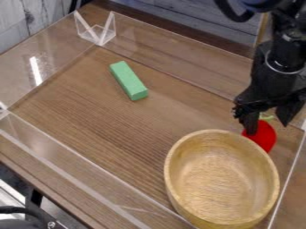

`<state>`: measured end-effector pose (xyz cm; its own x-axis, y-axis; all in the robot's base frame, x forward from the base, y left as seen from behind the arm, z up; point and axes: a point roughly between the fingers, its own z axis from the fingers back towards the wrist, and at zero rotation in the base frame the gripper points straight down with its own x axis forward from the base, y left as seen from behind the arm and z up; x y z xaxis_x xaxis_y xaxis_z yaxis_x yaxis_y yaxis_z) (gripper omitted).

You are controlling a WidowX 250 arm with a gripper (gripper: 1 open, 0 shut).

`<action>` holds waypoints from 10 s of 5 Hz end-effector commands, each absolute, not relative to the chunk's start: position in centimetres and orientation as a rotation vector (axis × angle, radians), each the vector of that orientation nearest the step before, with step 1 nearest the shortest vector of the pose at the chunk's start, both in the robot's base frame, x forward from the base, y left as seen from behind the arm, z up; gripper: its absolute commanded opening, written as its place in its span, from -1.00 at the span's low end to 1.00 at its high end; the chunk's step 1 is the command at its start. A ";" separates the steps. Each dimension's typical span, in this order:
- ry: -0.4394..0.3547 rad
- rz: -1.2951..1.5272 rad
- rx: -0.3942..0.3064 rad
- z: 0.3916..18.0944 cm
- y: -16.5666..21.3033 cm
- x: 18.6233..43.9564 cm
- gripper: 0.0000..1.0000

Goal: Move the red fruit to the left

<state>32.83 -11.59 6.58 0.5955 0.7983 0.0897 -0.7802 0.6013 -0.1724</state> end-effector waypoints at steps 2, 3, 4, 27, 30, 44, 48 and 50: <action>-0.212 0.993 -0.202 8.8 -11.5 34.0 1.00; -0.206 1.007 -0.211 8.8 -11.9 34.6 1.00; -0.199 1.030 -0.208 7.6 -12.6 34.9 1.00; -0.340 1.355 -0.247 5.8 1.8 36.1 -1.00; -0.270 1.246 -0.328 8.9 3.5 35.0 -1.00; -0.410 1.691 -0.296 8.5 19.9 30.1 1.00; -0.470 1.658 -0.259 6.3 18.8 31.4 1.00; -0.472 1.654 -0.243 7.0 17.4 31.8 -1.00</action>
